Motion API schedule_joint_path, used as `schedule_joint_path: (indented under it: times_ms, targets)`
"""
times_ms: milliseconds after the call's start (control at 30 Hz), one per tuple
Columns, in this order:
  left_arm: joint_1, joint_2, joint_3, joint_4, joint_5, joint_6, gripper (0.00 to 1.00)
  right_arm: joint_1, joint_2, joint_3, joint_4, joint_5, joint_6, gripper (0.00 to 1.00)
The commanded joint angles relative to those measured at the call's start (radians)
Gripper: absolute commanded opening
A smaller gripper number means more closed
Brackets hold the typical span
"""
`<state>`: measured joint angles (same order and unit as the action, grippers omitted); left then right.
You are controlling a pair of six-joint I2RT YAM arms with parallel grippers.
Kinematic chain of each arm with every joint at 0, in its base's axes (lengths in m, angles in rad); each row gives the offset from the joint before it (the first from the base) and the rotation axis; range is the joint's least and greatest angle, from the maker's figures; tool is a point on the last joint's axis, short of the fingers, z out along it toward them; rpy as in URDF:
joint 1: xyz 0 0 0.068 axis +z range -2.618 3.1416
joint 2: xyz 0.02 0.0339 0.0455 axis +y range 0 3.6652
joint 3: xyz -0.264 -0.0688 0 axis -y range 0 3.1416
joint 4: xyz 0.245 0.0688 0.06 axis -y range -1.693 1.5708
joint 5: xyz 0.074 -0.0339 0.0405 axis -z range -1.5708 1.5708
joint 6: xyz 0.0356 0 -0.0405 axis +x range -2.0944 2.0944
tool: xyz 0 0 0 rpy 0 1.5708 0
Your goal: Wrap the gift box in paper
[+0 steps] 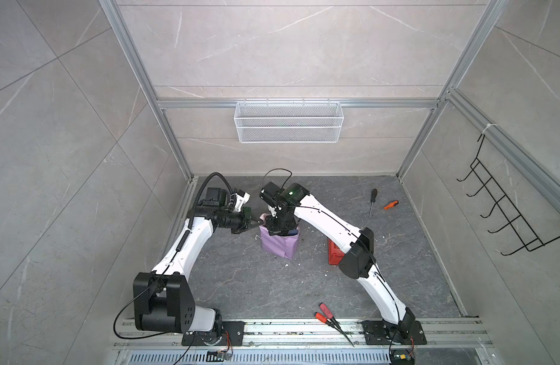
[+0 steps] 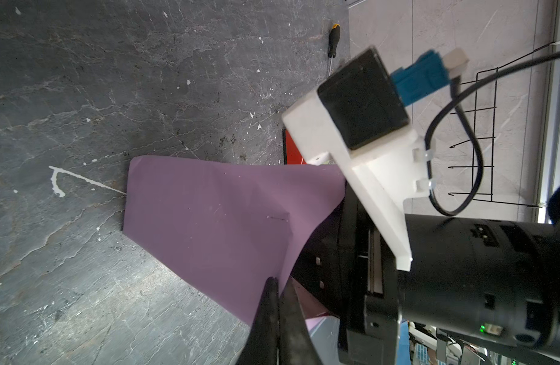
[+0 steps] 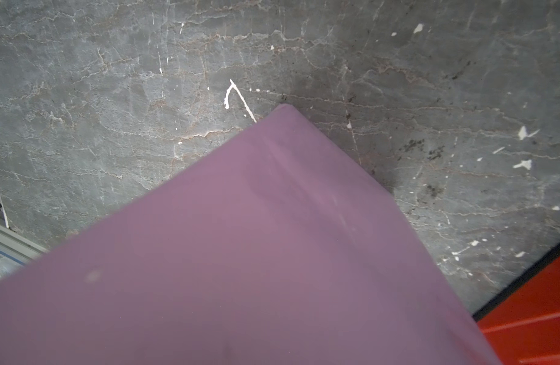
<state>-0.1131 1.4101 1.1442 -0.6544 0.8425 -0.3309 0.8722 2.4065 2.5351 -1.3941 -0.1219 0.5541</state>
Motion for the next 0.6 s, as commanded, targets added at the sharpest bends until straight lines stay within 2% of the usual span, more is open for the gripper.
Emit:
schedule_joint_path:
  times_ms: [0, 67, 133, 167, 233, 300, 367, 467, 567]
  targets:
    - [0.008, -0.098, 0.026, 0.097, 0.154, -0.017, 0.00, 0.010, 0.067, -0.119, -0.027, 0.030, -0.019, 0.00]
    - [0.020, -0.104, 0.007, 0.110, 0.156, -0.031, 0.00, 0.008, 0.069, -0.096, -0.032, 0.023, -0.018, 0.00]
    - [0.035, -0.107, -0.001, 0.111, 0.153, -0.036, 0.02, 0.011, 0.088, 0.015, -0.088, 0.019, -0.023, 0.00]
    - [0.039, -0.108, -0.001, 0.107, 0.150, -0.023, 0.11, 0.010, 0.096, 0.095, -0.117, 0.015, -0.029, 0.00]
    - [0.041, -0.114, -0.007, 0.107, 0.140, 0.003, 0.22, 0.010, 0.109, 0.221, -0.168, 0.003, -0.040, 0.06]
    - [0.058, -0.117, -0.015, 0.117, 0.143, -0.002, 0.27, 0.004, 0.123, 0.367, -0.214, -0.022, -0.039, 0.16]
    - [0.080, -0.123, -0.006, 0.110, 0.144, -0.016, 0.32, -0.009, 0.111, 0.448, -0.240, -0.075, -0.025, 0.20]
    - [0.112, -0.140, 0.017, 0.091, 0.155, 0.022, 0.42, -0.010, 0.031, 0.400, -0.227, -0.095, -0.035, 0.22]
    - [0.173, -0.153, 0.019, 0.083, 0.171, 0.017, 0.44, -0.015, -0.072, 0.287, -0.186, -0.064, -0.031, 0.23]
